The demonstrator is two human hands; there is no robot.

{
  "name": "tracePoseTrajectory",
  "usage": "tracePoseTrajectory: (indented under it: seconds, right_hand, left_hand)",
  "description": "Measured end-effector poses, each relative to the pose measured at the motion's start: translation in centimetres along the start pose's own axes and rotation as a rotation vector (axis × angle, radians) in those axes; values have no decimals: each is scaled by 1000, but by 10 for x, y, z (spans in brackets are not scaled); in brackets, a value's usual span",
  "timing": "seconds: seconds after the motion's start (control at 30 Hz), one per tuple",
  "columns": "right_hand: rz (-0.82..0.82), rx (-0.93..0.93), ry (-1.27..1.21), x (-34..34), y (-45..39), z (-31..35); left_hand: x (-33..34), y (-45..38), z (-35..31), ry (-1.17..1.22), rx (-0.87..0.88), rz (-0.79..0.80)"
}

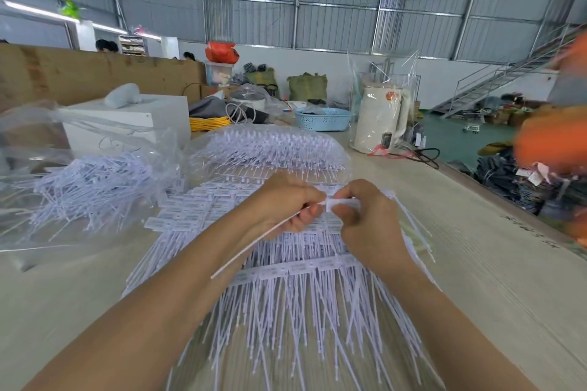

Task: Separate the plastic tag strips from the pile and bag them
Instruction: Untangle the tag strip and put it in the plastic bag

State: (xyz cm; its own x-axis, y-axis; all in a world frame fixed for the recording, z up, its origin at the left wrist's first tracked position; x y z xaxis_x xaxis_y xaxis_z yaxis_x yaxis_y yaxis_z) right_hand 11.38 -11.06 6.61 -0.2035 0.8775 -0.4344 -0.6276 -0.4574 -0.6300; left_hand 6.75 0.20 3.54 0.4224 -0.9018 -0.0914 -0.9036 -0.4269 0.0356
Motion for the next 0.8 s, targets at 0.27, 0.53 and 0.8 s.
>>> tracePoseTrajectory:
  seconds: [0.27, 0.53, 0.8]
  right_hand:
    - [-124, 379, -283, -48, -16, -58]
    - [267, 547, -1012, 18, 2, -15]
    - [154, 404, -930, 16, 7, -3]
  left_hand:
    - [-9, 18, -19, -51, -105, 204]
    - [-7, 8, -31, -33, 137, -60]
    - [-9, 5, -25, -53, 169, -186]
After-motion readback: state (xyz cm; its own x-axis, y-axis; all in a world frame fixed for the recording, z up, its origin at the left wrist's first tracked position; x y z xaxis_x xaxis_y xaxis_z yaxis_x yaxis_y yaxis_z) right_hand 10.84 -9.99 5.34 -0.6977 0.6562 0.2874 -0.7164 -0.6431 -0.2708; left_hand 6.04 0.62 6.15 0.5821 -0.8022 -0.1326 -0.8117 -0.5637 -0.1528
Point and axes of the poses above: each hand's wrist, its own y-axis away from the middle knuckle, its own x-axis out of the palm, z = x × y, the point moved 10 cm from there along -y, towards the middle knuckle, and after that the axes turned 1 degree about -z, right-handed, at the moved point
